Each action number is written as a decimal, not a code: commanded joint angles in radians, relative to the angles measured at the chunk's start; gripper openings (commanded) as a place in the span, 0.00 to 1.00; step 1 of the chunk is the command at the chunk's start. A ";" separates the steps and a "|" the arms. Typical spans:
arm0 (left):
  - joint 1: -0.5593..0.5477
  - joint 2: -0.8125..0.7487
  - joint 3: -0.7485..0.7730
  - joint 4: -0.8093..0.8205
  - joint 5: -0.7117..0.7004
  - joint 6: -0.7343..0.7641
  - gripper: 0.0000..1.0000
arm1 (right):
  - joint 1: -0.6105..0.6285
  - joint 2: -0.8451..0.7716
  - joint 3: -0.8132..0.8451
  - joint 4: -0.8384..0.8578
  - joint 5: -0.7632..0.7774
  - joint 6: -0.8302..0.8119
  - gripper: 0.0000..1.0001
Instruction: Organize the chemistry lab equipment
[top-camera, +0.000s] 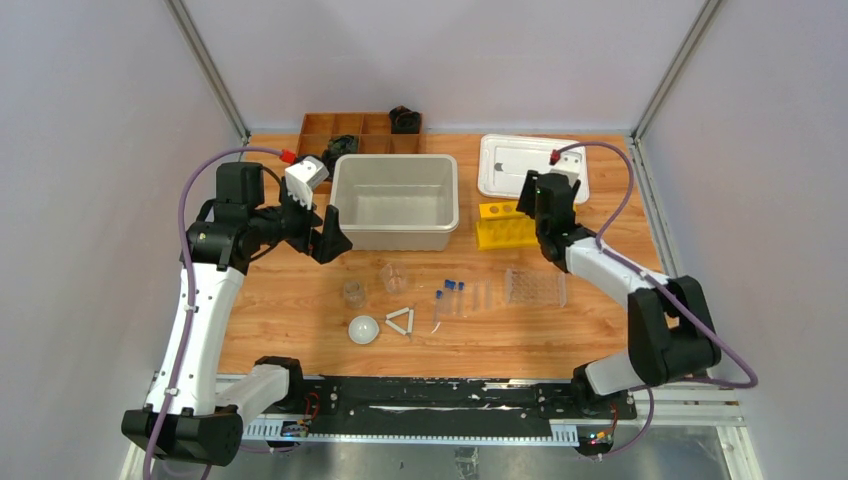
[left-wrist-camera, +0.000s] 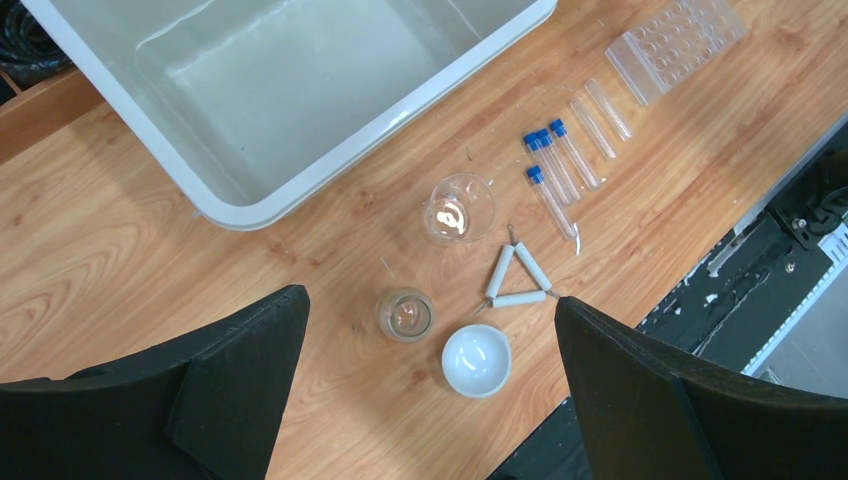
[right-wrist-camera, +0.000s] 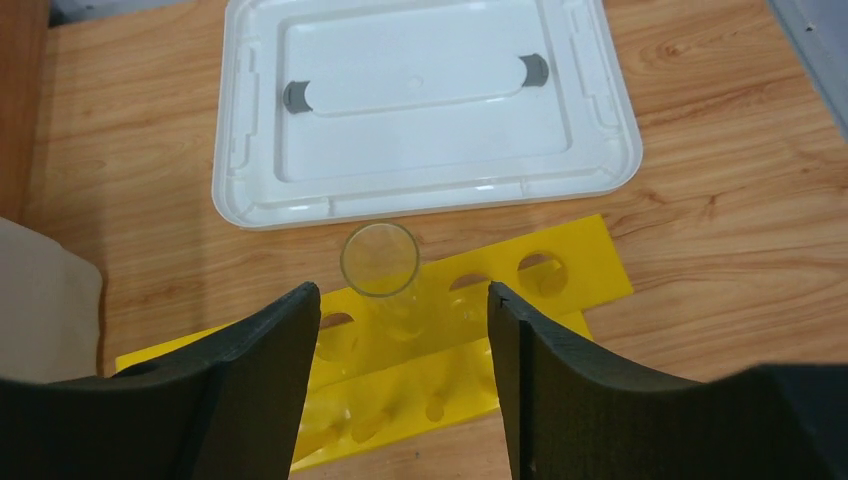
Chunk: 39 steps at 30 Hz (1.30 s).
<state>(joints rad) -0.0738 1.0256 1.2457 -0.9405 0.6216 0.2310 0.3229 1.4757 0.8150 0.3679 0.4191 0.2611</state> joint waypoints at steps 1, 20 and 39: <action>-0.001 -0.010 0.033 0.008 0.005 -0.003 1.00 | 0.016 -0.137 0.059 -0.140 0.044 0.056 0.67; -0.002 -0.017 0.042 0.008 -0.014 -0.011 1.00 | 0.350 -0.123 0.176 -0.826 -0.236 0.356 0.31; -0.001 -0.044 0.031 0.007 -0.013 -0.010 1.00 | 0.413 0.124 0.121 -0.757 -0.281 0.391 0.25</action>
<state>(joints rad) -0.0738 0.9932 1.2606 -0.9405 0.6083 0.2264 0.7204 1.5772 0.9527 -0.3962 0.1341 0.6361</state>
